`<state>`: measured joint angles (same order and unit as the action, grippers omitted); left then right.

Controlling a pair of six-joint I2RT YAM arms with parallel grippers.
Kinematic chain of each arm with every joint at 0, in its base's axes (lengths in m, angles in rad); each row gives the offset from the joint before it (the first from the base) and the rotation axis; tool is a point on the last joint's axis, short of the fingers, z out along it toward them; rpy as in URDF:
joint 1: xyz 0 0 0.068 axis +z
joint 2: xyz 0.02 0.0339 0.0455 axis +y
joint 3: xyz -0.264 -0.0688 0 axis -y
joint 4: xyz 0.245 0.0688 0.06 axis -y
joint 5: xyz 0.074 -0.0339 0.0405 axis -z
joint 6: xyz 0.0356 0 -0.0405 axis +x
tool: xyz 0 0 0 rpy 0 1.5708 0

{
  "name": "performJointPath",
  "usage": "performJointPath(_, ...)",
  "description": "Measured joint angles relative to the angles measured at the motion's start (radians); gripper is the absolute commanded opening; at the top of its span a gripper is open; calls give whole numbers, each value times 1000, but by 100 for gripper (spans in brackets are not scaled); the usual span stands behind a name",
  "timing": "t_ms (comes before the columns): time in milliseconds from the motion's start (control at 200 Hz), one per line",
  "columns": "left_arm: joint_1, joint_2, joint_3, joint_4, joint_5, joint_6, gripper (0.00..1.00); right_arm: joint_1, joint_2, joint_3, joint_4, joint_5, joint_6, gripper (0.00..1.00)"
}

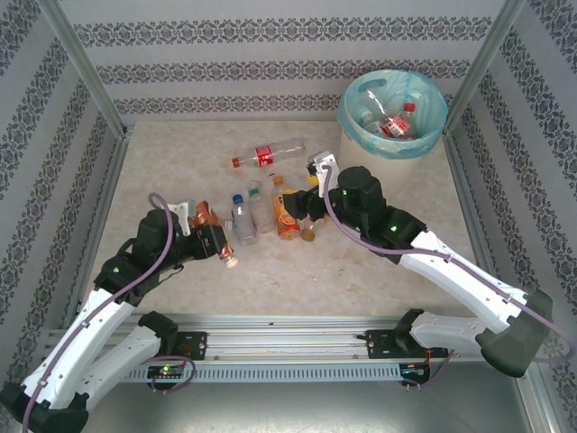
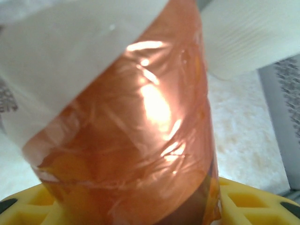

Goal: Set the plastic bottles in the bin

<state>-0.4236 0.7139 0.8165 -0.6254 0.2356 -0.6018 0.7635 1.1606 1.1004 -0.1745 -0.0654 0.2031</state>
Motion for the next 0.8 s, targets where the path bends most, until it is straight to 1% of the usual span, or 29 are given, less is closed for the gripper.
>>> performJointPath(170,-30,103,130,73,62,246,42,0,48,105,27,-213,3,77)
performJointPath(275,-62,136,143,137,107,399,41,2,58,142,45,-325,8,77)
performJointPath(355,-82,138,143,183,151,512,40,10,58,156,49,-381,8,78)
performJointPath(465,-107,133,143,262,210,640,40,27,58,165,52,-430,8,79)
performJointPath(540,-113,132,143,304,242,699,39,39,58,167,48,-448,8,79)
performJointPath(689,-119,132,140,372,299,767,39,47,64,174,45,-463,8,79)
performJointPath(799,-127,133,139,391,332,800,39,60,76,176,46,-475,8,79)
